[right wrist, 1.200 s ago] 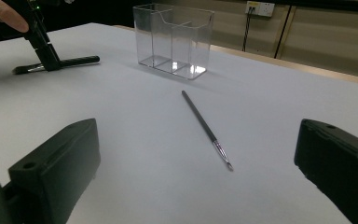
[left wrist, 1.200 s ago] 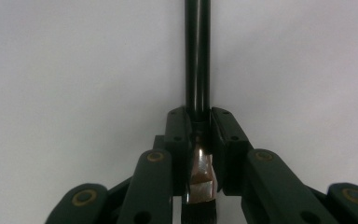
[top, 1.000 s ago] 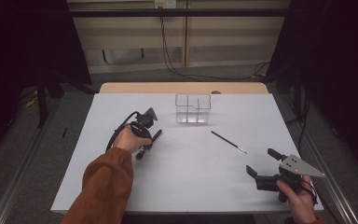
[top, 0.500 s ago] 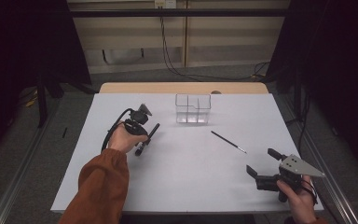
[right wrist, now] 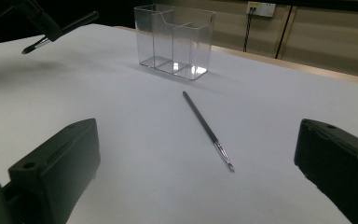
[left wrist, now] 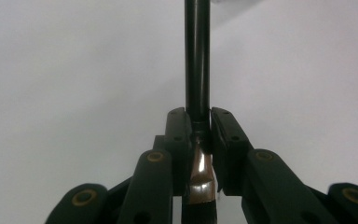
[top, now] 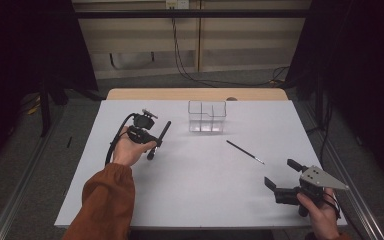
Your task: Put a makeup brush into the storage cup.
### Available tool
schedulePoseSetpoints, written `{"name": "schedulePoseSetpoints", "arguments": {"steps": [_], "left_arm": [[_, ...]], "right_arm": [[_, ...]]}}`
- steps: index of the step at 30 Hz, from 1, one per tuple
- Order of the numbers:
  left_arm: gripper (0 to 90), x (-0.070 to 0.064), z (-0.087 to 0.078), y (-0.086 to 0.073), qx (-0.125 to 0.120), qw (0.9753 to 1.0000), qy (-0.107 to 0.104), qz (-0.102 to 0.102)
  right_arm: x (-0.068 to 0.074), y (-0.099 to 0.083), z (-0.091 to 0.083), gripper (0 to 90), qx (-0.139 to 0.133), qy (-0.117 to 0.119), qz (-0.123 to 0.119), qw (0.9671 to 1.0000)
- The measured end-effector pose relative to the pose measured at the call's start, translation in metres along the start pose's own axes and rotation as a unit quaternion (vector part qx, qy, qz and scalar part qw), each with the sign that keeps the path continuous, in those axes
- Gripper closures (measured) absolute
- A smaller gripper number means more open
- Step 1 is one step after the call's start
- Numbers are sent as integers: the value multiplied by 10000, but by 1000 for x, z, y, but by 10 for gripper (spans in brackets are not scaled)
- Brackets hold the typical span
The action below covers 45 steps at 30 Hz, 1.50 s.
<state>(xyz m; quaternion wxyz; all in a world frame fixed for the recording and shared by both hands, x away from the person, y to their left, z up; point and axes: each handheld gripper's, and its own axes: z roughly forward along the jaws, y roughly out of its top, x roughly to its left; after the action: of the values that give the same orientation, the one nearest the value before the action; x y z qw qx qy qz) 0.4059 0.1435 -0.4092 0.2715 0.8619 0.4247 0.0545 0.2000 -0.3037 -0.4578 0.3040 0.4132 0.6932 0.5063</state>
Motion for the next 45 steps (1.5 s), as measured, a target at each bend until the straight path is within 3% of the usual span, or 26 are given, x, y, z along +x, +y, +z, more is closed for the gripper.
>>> {"name": "schedulePoseSetpoints", "arguments": {"steps": [1, 10, 14, 19, 21, 23, 26, 30, 37, 40, 43, 44, 45], "left_arm": [[778, 1, -2, -1, -161, 9999, -2, 14], [778, 7, -14, -12, -803, 9967, -96, 61], [778, 9, -20, -13, -1070, 9942, -92, 58], [778, 9, -26, -17, -1471, 9889, -61, 178], [778, 10, -26, -17, -1491, 9887, -78, 163], [778, 11, -28, -20, -1658, 9860, -46, 152], [778, 12, -29, -23, -1751, 9844, -41, 151], [778, 14, -32, -29, -2053, 9786, -129, 79], [778, 15, -36, -37, -2371, 9712, -207, 126], [778, 13, -35, -40, -2516, 9674, -276, 11], [778, 9, -36, -42, -2613, 9648, -273, 110], [778, 7, -37, -43, -2720, 9619, -215, 171], [778, 6, -39, -45, -2913, 9559, -297, 243]], "right_arm": [[0, 0, 0, 0, 4, 4, -12, 10000], [0, 0, 1, 0, 14, -2, -4, 10000], [0, 0, 1, 0, 13, -3, -9, 10000], [0, 0, 1, 0, 14, 0, -4, 10000], [0, 0, 1, 0, 13, 2, -4, 10000], [0, 0, 0, 0, 8, 8, -16, 10000], [0, 0, 0, 0, 1, 5, -3, 10000], [0, 0, 0, 0, 7, -10, -11, 10000], [0, 0, 0, 0, 5, -12, -8, 10000], [0, 0, 0, 0, 11, -27, 9, 10000], [0, 0, 0, 0, 7, -31, 17, 10000], [0, 0, 0, 0, -1, -26, 10, 10000], [0, 0, -1, 0, 1, -21, 12, 10000]]}}
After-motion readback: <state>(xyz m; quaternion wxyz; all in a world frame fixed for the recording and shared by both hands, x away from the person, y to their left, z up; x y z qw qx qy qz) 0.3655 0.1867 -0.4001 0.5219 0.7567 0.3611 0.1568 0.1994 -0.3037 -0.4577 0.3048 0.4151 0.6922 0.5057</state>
